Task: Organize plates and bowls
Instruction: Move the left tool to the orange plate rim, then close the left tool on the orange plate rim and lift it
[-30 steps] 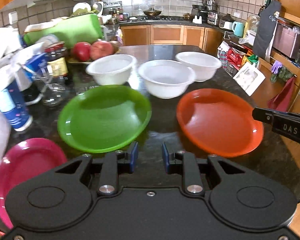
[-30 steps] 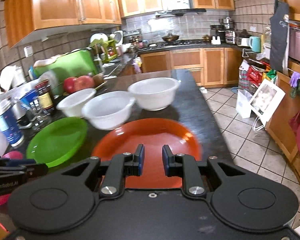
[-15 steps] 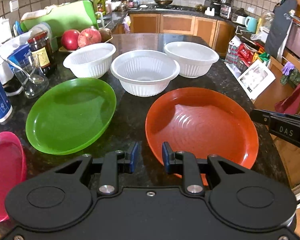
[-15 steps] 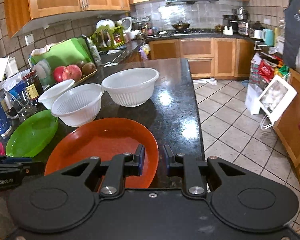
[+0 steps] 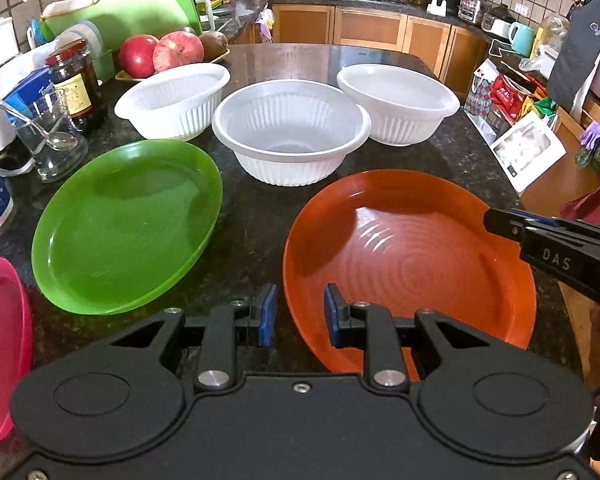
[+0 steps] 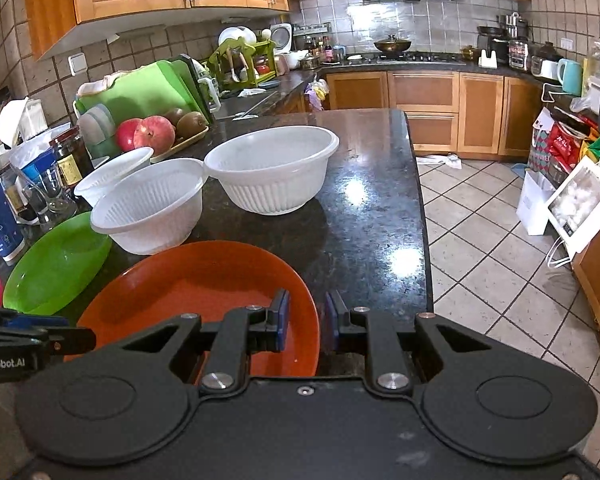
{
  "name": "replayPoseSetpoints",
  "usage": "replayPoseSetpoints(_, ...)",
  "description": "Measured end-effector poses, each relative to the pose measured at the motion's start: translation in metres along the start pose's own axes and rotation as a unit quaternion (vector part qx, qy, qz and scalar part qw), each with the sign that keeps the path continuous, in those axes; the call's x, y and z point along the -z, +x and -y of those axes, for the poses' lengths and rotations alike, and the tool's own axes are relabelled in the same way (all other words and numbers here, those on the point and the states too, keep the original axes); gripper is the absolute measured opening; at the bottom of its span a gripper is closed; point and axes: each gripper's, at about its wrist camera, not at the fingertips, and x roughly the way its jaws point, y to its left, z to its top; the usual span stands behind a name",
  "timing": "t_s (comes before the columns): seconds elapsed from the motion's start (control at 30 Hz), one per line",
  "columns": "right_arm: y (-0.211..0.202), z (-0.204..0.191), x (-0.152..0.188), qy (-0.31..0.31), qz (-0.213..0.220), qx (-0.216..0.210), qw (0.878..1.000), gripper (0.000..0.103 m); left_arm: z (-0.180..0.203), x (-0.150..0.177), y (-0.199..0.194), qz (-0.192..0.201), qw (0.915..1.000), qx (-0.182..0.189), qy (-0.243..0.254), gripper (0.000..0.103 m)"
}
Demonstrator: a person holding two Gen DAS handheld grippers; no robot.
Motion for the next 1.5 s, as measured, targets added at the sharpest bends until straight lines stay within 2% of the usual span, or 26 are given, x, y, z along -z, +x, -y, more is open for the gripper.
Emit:
replayPoseSetpoints(0.23,0.009,0.004,0.001,0.001,-0.015,0.0,1.0,0.022,0.0,-0.004,0.013,-0.013,0.9999,-0.006,-0.004,0.033)
replayPoseSetpoints(0.4,0.01,-0.001,0.001,-0.01,-0.012,0.007,1.0,0.019,0.002,-0.002,0.011,-0.001,1.0,-0.005,-0.003,0.034)
replayPoseSetpoints(0.53,0.01,-0.006,0.004,-0.018,-0.012,0.009,1.0,0.016,-0.001,0.0,0.011,-0.001,0.9999,0.005,-0.01,0.04)
replayPoseSetpoints(0.77,0.004,-0.006,0.006,-0.008,-0.013,0.017,1.0,0.016,0.001,0.002,0.01,0.001,1.0,0.004,-0.005,0.04)
replayPoseSetpoints(0.93,-0.003,-0.01,0.011,-0.004,-0.017,0.016,1.0,0.016,-0.002,0.006,0.005,-0.006,0.9999,0.006,-0.011,0.035)
replayPoseSetpoints(1.27,-0.025,-0.03,0.031,-0.008,-0.028,-0.006,1.0,0.016,-0.019,0.03,-0.014,-0.001,0.9997,-0.006,-0.024,0.033)
replayPoseSetpoints(1.5,-0.037,-0.052,0.045,-0.02,-0.032,-0.023,0.999,0.016,-0.034,0.05,-0.031,0.009,0.9991,-0.028,-0.031,0.029)
